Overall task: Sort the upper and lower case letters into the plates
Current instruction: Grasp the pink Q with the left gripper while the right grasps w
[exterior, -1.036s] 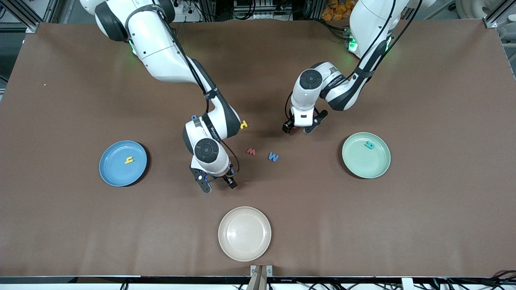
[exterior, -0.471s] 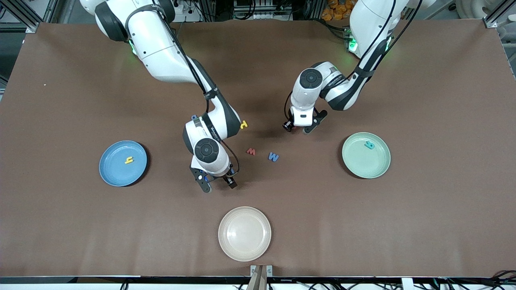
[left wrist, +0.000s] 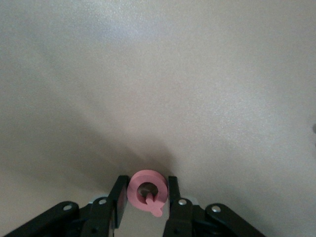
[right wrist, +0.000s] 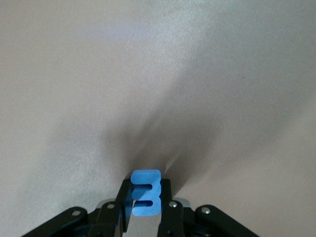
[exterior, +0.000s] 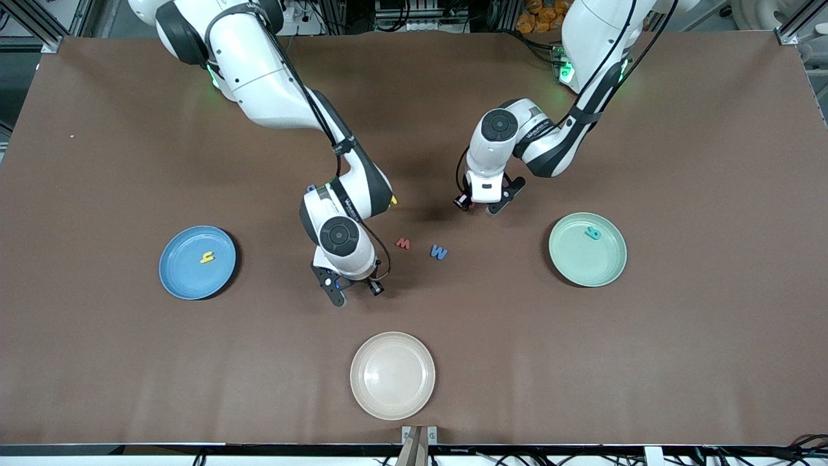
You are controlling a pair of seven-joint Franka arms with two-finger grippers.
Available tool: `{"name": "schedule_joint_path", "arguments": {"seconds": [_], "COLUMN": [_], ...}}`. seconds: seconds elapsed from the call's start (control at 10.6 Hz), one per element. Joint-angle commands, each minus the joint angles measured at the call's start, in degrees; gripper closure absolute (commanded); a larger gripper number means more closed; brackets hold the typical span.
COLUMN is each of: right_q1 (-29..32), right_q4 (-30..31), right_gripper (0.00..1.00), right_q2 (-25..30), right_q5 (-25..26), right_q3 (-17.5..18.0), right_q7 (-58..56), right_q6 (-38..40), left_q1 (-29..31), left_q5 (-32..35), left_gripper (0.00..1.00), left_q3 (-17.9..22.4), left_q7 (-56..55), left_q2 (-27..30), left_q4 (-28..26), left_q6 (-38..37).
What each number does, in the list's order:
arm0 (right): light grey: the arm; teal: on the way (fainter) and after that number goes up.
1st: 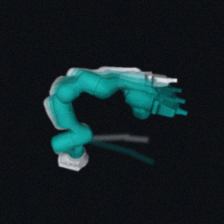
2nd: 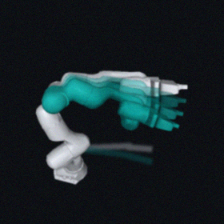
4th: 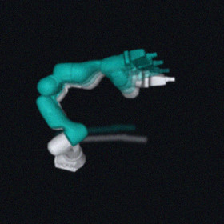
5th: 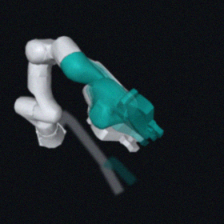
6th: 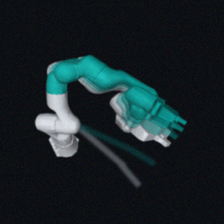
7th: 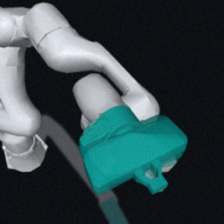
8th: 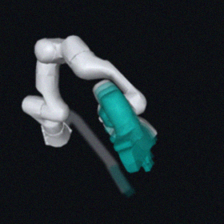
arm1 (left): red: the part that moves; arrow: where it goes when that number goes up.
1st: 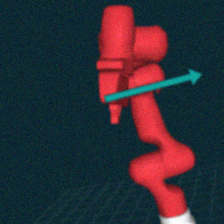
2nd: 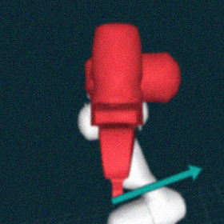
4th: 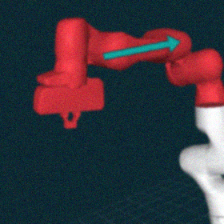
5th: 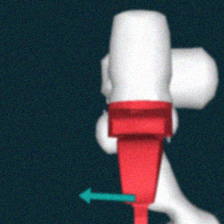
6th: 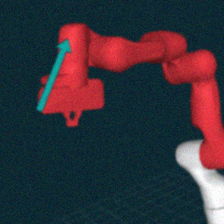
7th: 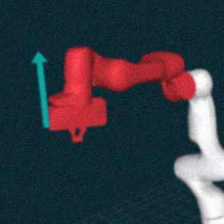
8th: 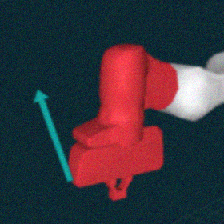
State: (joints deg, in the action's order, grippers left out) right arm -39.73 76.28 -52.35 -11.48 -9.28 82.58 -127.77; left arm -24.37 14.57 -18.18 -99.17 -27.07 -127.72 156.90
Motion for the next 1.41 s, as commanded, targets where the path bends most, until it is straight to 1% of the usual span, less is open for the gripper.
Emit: {"name": "schedule_joint_path", "arguments": {"seconds": [0.0, 0.19, 0.28, 0.47, 0.57, 0.66, 0.75, 0.85, 0.94, 1.04, 1.22, 1.32], "right_q1": [-0.62, 0.26, 1.48, 5.51, 7.8, 10.43, 13.24, 15.88, 18.17, 20.11, 24.15, 25.73], "right_q4": [0.54, 0.54, 0.54, 1.41, 3.86, 7.1, 10.53, 13.43, 15.2, 15.57, 17.84, 18.99], "right_gripper": [1.0, 1.0, 1.0, 1.0, 1.0, 1.0, 1.0, 1.0, 1.0, 1.0, 1.0, 1.0], "right_q2": [1.46, 3.12, 4.43, 7.86, 10.4, 13.12, 16.02, 18.14, 19.11, 19.12, 19.38, 19.74], "right_q5": [-0.21, -0.12, -0.12, -0.12, -0.12, -0.03, 0.58, 1.54, 2.51, 3.04, 5.58, 6.64], "right_q3": [-0.65, -0.73, -0.73, -0.73, -0.73, -0.73, -0.73, -0.73, -0.91, -1.43, -1.7, -1.7], "right_q7": [0.12, -1.27, -3.2, -10.73, -15.91, -21.53, -27.51, -33.13, -38.24, -42.29, -49.07, -51.62], "right_q6": [0.59, 1.03, 1.12, 4.79, 6.64, 6.83, 6.83, 6.92, 6.92, 7.01, 7.97, 8.5], "left_q1": [0.81, 1.77, 2.21, 3.45, 4.41, 5.72, 7.3, 8.45, 9.85, 11.34, 11.97, 12.84], "left_q5": [2.04, 2.04, 1.78, 1.08, 1.08, -0.05, -3.63, -8.28, -11.63, -13.58, -13.78, -13.78], "left_gripper": [0.62, 0.62, 0.63, 0.63, 0.63, 0.63, 0.63, 0.63, 0.63, 0.63, 0.62, 0.62], "left_q3": [-0.01, -0.01, -0.1, -0.45, -0.45, -0.45, -0.37, -0.19, 0.25, 0.86, 4.97, 7.95], "left_q7": [-0.68, 2.12, 4.66, 9.07, 11.95, 15.81, 22.81, 31.06, 39.06, 45.06, 56.57, 64.29], "left_q2": [1.23, 2.63, 3.94, 5.88, 6.24, 7.28, 8.77, 10.35, 12.28, 13.43, 15.29, 15.47], "left_q4": [-0.08, 0.01, 0.01, 0.1, 0.01, -0.16, -0.51, -0.43, -0.51, -0.34, -0.43, -0.69], "left_q6": [-1.94, -5.09, -8.07, -11.43, -12.31, -13.62, -15.03, -18.44, -21.17, -23.98, -28.12, -28.14]}}
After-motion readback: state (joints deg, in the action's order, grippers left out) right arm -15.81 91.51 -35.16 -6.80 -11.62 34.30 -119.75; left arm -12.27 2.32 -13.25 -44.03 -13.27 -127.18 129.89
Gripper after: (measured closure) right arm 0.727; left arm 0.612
